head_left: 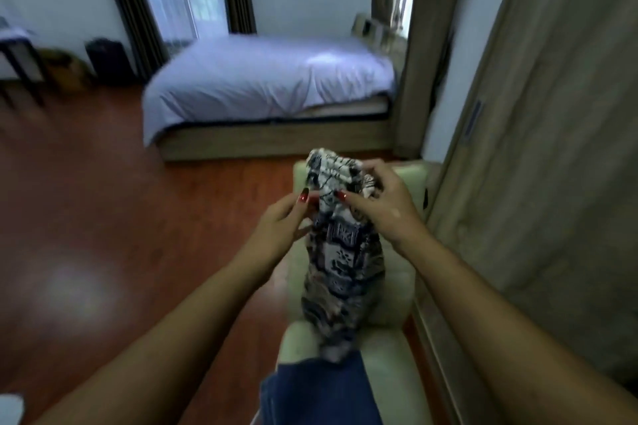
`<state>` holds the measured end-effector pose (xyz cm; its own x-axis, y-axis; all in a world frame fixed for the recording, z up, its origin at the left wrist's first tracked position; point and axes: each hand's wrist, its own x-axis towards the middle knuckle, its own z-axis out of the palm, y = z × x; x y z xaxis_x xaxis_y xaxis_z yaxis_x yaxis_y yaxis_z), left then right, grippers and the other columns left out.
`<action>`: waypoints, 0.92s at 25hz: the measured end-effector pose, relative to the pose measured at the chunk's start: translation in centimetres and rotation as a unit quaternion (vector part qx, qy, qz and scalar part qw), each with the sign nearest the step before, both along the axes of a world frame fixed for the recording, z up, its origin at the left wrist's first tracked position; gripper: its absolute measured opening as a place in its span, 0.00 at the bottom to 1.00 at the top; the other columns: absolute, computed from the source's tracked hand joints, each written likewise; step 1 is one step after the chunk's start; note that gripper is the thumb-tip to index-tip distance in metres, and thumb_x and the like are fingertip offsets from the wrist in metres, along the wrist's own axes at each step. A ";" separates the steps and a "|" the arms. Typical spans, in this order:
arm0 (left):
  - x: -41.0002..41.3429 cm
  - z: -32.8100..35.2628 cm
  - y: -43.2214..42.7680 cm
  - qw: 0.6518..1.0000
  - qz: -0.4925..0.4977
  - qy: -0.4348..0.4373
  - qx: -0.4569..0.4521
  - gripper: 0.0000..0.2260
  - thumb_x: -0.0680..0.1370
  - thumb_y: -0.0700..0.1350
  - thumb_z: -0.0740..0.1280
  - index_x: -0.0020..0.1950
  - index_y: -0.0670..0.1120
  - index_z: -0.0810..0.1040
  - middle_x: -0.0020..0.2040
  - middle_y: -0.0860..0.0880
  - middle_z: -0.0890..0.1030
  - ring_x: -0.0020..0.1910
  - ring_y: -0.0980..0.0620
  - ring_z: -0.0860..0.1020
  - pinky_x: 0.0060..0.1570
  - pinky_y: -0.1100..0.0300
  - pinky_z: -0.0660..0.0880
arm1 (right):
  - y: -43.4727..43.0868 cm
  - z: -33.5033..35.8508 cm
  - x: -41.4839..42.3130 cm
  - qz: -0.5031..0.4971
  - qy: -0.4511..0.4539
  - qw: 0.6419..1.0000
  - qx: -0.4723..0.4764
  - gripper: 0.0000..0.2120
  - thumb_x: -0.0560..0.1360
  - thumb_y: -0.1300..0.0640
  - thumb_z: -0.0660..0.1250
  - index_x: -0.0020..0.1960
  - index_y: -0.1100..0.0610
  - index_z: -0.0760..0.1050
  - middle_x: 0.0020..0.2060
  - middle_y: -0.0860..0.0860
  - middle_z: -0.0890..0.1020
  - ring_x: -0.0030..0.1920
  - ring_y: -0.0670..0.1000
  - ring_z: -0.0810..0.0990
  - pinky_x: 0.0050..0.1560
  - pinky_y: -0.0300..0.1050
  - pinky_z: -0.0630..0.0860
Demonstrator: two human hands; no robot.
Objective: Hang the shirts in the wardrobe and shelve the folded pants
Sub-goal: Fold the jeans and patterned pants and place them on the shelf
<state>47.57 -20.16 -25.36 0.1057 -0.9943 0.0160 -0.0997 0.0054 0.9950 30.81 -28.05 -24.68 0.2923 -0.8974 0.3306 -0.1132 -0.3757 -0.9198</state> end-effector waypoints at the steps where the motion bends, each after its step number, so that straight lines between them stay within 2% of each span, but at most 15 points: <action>1: 0.0 2.9 0.2 1.000 -0.009 0.018 -0.001 0.15 0.82 0.47 0.56 0.59 0.41 0.78 0.52 0.48 0.82 0.49 0.57 0.80 0.52 0.61 0.77 | 0.9 3.0 0.3 0.025 0.027 0.999 -0.024 0.18 0.68 0.62 0.74 0.55 0.55 0.75 0.48 0.49 0.80 0.47 0.43 0.78 0.50 0.37 0.76; 2: -0.1 4.3 0.3 0.999 -0.008 0.036 0.011 0.17 0.82 0.48 0.57 0.59 0.38 0.77 0.54 0.43 0.83 0.49 0.52 0.80 0.52 0.58 0.78 | 1.5 4.3 0.5 0.058 0.049 0.997 -0.023 0.19 0.68 0.64 0.73 0.58 0.56 0.75 0.50 0.49 0.80 0.48 0.41 0.78 0.51 0.31 0.74; 4: -0.1 7.0 0.8 0.997 -0.012 0.069 0.016 0.20 0.81 0.52 0.59 0.58 0.37 0.78 0.53 0.39 0.83 0.46 0.51 0.81 0.49 0.56 0.79 | 2.9 6.9 0.3 0.128 0.050 0.990 0.007 0.22 0.71 0.68 0.70 0.63 0.57 0.74 0.54 0.50 0.80 0.50 0.40 0.79 0.53 0.31 0.74; 5: -0.1 8.2 1.4 0.996 -0.023 0.087 0.016 0.20 0.80 0.54 0.60 0.56 0.37 0.78 0.47 0.41 0.85 0.41 0.52 0.82 0.44 0.58 0.81 | 3.7 8.0 0.1 0.152 0.036 0.987 0.036 0.21 0.72 0.69 0.68 0.64 0.58 0.73 0.53 0.49 0.80 0.49 0.39 0.79 0.52 0.33 0.75; 7: -0.4 10.1 2.6 0.994 -0.041 0.102 0.006 0.16 0.79 0.52 0.63 0.51 0.39 0.78 0.34 0.50 0.83 0.30 0.58 0.79 0.32 0.65 0.78 | 5.0 9.8 -0.3 0.182 0.023 0.980 0.074 0.19 0.75 0.67 0.65 0.65 0.58 0.73 0.51 0.48 0.81 0.46 0.40 0.79 0.49 0.35 0.77; 8: -0.5 10.7 2.9 0.995 -0.035 0.093 0.003 0.14 0.78 0.51 0.65 0.50 0.39 0.78 0.33 0.52 0.82 0.29 0.59 0.78 0.30 0.66 0.76 | 5.3 10.3 -0.5 0.188 0.025 0.979 0.081 0.18 0.76 0.66 0.64 0.65 0.58 0.73 0.50 0.50 0.81 0.47 0.43 0.79 0.49 0.36 0.77; 9: -0.6 11.1 3.0 0.997 -0.022 0.080 0.003 0.14 0.78 0.50 0.66 0.52 0.39 0.78 0.36 0.51 0.82 0.31 0.58 0.78 0.30 0.65 0.76 | 5.7 10.8 -0.6 0.185 0.028 0.979 0.081 0.16 0.76 0.65 0.65 0.63 0.59 0.74 0.50 0.53 0.81 0.48 0.46 0.79 0.50 0.38 0.77; 11: -0.5 11.3 2.7 0.998 0.029 0.050 0.001 0.10 0.78 0.46 0.66 0.53 0.41 0.78 0.42 0.46 0.81 0.33 0.53 0.78 0.29 0.61 0.76 | 5.9 11.3 -1.0 0.156 0.041 0.984 0.075 0.12 0.75 0.65 0.66 0.58 0.62 0.76 0.47 0.55 0.81 0.47 0.49 0.79 0.47 0.38 0.79; 12: -0.2 11.4 2.6 0.998 0.060 0.033 -0.007 0.07 0.77 0.43 0.66 0.52 0.42 0.77 0.41 0.45 0.79 0.33 0.52 0.77 0.29 0.61 0.75 | 6.1 11.5 -1.3 0.132 0.048 0.988 0.070 0.10 0.74 0.65 0.67 0.55 0.62 0.76 0.44 0.54 0.81 0.44 0.48 0.79 0.43 0.36 0.78; 14: 0.7 12.0 3.0 0.995 0.088 0.024 -0.030 0.02 0.77 0.41 0.66 0.46 0.43 0.74 0.34 0.47 0.78 0.28 0.53 0.74 0.27 0.64 0.70 | 6.4 12.2 -2.2 0.075 0.055 0.994 0.053 0.06 0.73 0.64 0.69 0.49 0.60 0.76 0.37 0.51 0.79 0.35 0.45 0.77 0.35 0.33 0.75; 16: 2.4 12.9 3.5 0.993 0.099 0.021 -0.067 0.07 0.77 0.41 0.67 0.41 0.44 0.72 0.25 0.52 0.74 0.20 0.57 0.68 0.21 0.69 0.64 | 6.2 13.1 -3.8 0.006 0.031 0.999 0.029 0.05 0.72 0.63 0.71 0.43 0.56 0.75 0.30 0.50 0.76 0.28 0.42 0.73 0.28 0.32 0.70; 17: 3.6 13.3 3.9 0.991 0.108 0.010 -0.083 0.08 0.77 0.42 0.67 0.40 0.44 0.71 0.22 0.54 0.72 0.20 0.58 0.66 0.19 0.70 0.61 | 6.1 13.6 -4.7 -0.028 0.008 0.999 0.021 0.06 0.72 0.63 0.70 0.42 0.55 0.74 0.29 0.50 0.74 0.25 0.40 0.71 0.25 0.31 0.68; 18: 5.0 13.6 4.2 0.989 0.114 -0.016 -0.094 0.08 0.77 0.42 0.67 0.39 0.44 0.71 0.22 0.54 0.71 0.21 0.57 0.65 0.20 0.69 0.60 | 5.8 14.0 -5.6 -0.055 -0.015 0.998 0.016 0.06 0.72 0.63 0.70 0.41 0.55 0.74 0.29 0.51 0.73 0.25 0.41 0.70 0.25 0.32 0.66; 20: 7.8 14.1 4.7 0.986 0.092 -0.080 -0.111 0.05 0.77 0.41 0.67 0.42 0.43 0.73 0.27 0.54 0.74 0.27 0.54 0.69 0.24 0.66 0.64 | 5.4 14.9 -7.4 -0.064 -0.030 0.998 -0.002 0.07 0.72 0.65 0.69 0.43 0.54 0.74 0.33 0.53 0.75 0.31 0.45 0.72 0.30 0.34 0.69; 23: 9.9 15.3 6.0 0.985 0.023 -0.117 -0.125 0.04 0.77 0.40 0.67 0.49 0.40 0.76 0.38 0.44 0.77 0.36 0.50 0.73 0.30 0.63 0.67 | 5.8 16.3 -8.7 0.010 0.041 0.998 -0.050 0.07 0.72 0.67 0.69 0.46 0.56 0.75 0.37 0.51 0.78 0.34 0.44 0.74 0.33 0.33 0.72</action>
